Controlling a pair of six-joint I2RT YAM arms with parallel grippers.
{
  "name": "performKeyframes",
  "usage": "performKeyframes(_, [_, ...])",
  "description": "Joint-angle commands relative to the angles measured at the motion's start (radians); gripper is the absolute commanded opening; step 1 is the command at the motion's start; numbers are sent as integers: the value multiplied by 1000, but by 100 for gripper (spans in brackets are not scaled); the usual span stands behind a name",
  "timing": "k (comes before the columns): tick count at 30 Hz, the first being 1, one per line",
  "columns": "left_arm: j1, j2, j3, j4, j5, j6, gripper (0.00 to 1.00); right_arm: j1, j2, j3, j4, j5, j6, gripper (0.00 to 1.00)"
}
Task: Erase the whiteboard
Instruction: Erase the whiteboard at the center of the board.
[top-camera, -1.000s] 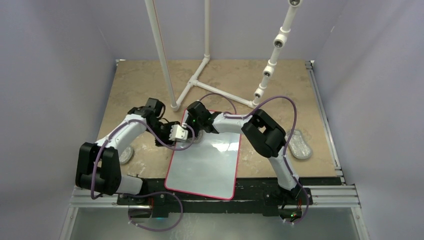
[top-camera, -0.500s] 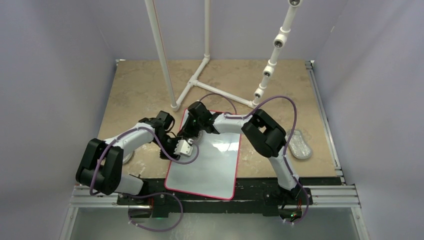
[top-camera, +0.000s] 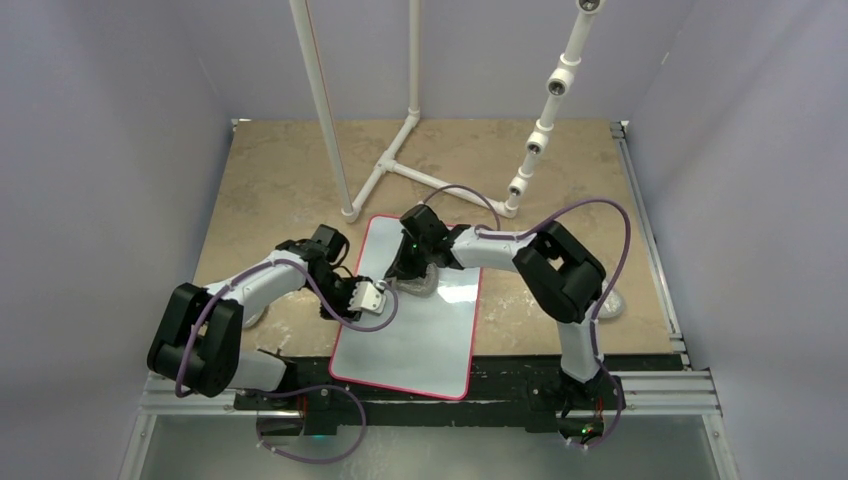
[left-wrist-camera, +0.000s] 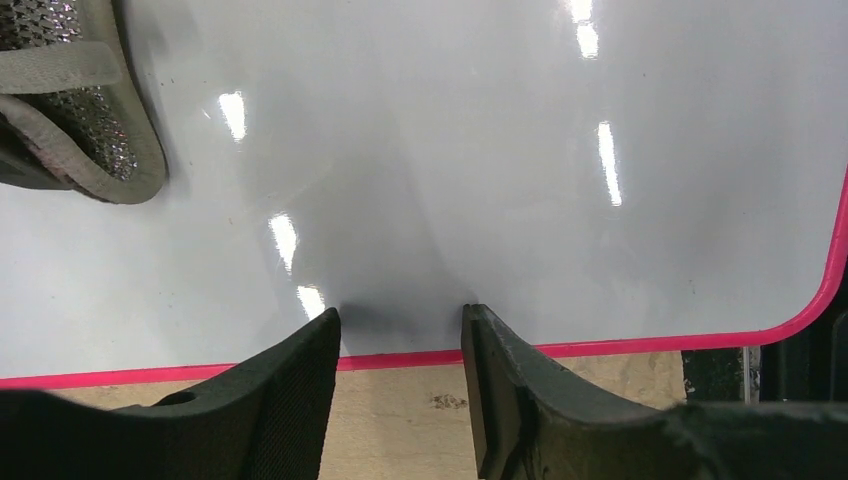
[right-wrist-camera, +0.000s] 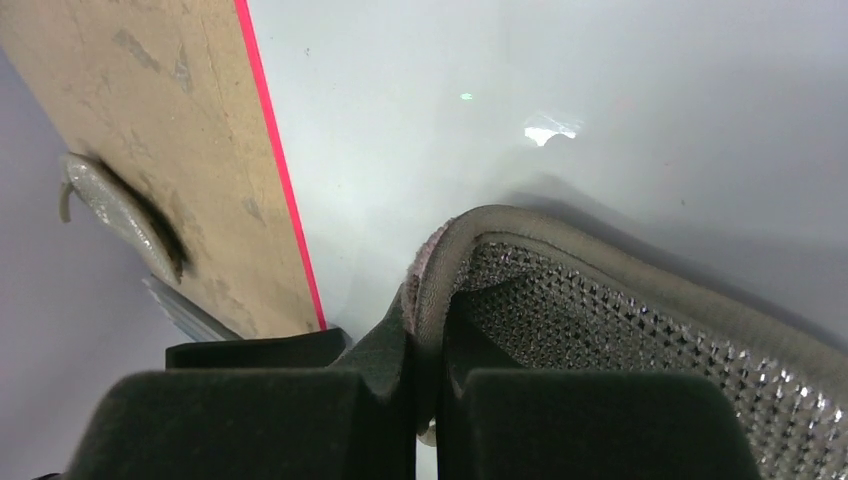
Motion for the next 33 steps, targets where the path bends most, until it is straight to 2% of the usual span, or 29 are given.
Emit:
performKeyframes(1, [-10, 98, -101, 38, -192, 50, 46, 34, 107, 70, -137, 142, -76, 0])
performKeyframes(5, [-10, 99, -98, 28, -201, 58, 45, 120, 228, 260, -174, 80, -62, 0])
performKeyframes(8, [-10, 102, -101, 29, -211, 58, 44, 140, 286, 314, -187, 39, -54, 0])
performKeyframes(11, [-10, 95, -107, 30, -206, 55, 42, 106, 235, 221, -198, 76, -27, 0])
performKeyframes(17, [-10, 88, -116, 34, -207, 60, 39, -89, 14, -157, -129, 197, -30, 0])
performKeyframes(21, [-10, 81, -122, 30, -220, 72, 37, -151, -30, -246, -99, 239, -28, 0])
performKeyframes(25, [-10, 79, -131, 29, -230, 85, 36, -108, 69, -131, -30, 234, 0, 0])
performKeyframes(33, [-10, 65, -129, 27, -254, 102, 35, -26, 308, 354, -99, 254, 43, 0])
